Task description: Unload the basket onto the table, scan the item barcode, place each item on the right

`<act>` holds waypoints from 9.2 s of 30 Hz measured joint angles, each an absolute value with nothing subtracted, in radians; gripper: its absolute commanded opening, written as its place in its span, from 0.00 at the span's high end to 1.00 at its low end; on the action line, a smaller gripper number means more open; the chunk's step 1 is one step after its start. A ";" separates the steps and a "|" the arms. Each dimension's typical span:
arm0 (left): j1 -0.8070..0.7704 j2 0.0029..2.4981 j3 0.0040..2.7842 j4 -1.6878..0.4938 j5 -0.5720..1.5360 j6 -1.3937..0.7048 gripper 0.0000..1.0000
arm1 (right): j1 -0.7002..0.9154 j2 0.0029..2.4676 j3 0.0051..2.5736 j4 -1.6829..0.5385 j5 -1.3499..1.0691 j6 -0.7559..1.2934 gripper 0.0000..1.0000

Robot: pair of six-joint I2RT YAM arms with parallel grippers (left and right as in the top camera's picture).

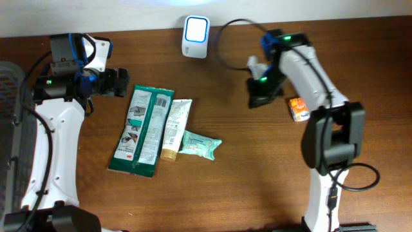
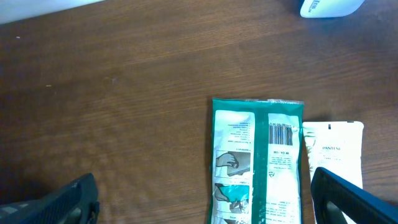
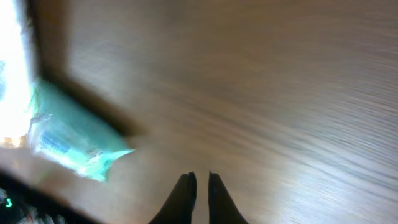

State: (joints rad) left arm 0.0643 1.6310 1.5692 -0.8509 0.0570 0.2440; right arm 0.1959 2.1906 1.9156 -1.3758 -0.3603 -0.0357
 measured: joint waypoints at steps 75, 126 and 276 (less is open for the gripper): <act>0.064 1.631 1.569 -0.851 0.057 0.244 0.01 | 0.340 2.198 1.694 -1.052 -0.512 -0.031 0.25; 0.064 1.631 1.569 -0.851 0.057 0.244 0.01 | 0.612 2.169 1.748 -1.169 0.492 0.318 0.58; 0.064 1.631 1.569 -0.851 0.064 0.244 0.01 | 0.025 1.753 2.058 -1.165 -0.113 0.216 0.96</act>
State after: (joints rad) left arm 0.0643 1.6314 1.5692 -0.8513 0.0639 0.2443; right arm 0.0246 1.7531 2.0583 -1.1652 -0.1131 0.2157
